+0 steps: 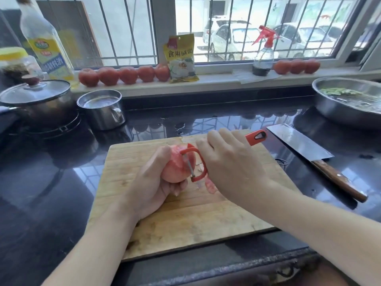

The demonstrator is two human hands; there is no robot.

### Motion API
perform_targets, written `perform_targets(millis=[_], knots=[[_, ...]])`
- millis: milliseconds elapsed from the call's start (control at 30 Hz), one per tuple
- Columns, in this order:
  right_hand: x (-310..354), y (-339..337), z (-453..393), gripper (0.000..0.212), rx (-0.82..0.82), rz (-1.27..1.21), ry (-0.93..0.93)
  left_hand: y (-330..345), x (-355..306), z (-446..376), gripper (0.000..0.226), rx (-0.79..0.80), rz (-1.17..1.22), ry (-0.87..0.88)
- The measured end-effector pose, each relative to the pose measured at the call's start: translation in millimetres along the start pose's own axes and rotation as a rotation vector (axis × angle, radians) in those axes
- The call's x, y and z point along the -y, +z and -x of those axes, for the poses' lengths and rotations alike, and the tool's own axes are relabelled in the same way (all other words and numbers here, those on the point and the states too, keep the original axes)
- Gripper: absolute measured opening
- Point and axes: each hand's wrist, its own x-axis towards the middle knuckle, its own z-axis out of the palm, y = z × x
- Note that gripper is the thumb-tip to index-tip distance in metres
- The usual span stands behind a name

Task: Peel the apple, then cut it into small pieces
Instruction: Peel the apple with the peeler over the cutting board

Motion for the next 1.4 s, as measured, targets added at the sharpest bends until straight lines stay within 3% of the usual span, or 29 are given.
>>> perform_targets(millis=[100,267,367,533,700,767,833,967,1067,1167,1267,1400], knots=[[4.9,3.6,-5.1,0.024,-0.061,-0.009,-0.023,-1.1,-0.4,1.0,0.098,-0.002,-0.009,-0.007],[-19.3,17.8,-4.5,0.030,-0.005,0.094,0.008,-1.4,-0.6,1.8,0.062,0.006,-0.005,-0.044],[-43.6,30.8,12.4,0.017,0.112,0.129,0.121,-2.2,-2.0,1.9,0.063,0.018,0.017,-0.038],[-45.9,29.3,23.7,0.032,0.177,0.060,0.169,-2.5,-0.8,-2.2,0.069,0.008,0.056,-0.052],[-51.9,14.3,18.1,0.015,0.048,-0.079,0.265,-1.0,-0.6,3.7,0.076,-0.021,0.033,-0.030],[-53.5,8.6,15.7,0.019,0.218,0.015,0.165,0.9,-1.7,4.4,0.076,-0.044,0.002,-0.010],[-57.4,5.4,18.4,0.035,0.344,0.050,0.165,3.0,-2.6,4.5,0.061,-0.036,-0.027,-0.003],[-69.2,-2.4,25.2,0.040,0.349,0.107,0.157,2.3,-3.8,4.6,0.050,-0.017,-0.035,0.018],[-74.1,-0.6,31.0,0.035,0.393,-0.003,0.205,4.3,-4.7,3.7,0.047,-0.012,-0.038,0.019],[-74.3,10.9,35.9,0.031,0.331,-0.164,0.271,5.4,-4.2,5.2,0.051,0.004,-0.095,0.038],[-67.4,20.2,37.4,0.022,0.238,-0.157,0.140,3.4,-0.9,5.9,0.074,-0.026,-0.105,0.027],[-56.3,12.0,31.1,0.012,-0.016,-0.124,0.005,2.1,3.3,6.3,0.077,-0.011,-0.218,0.039]])
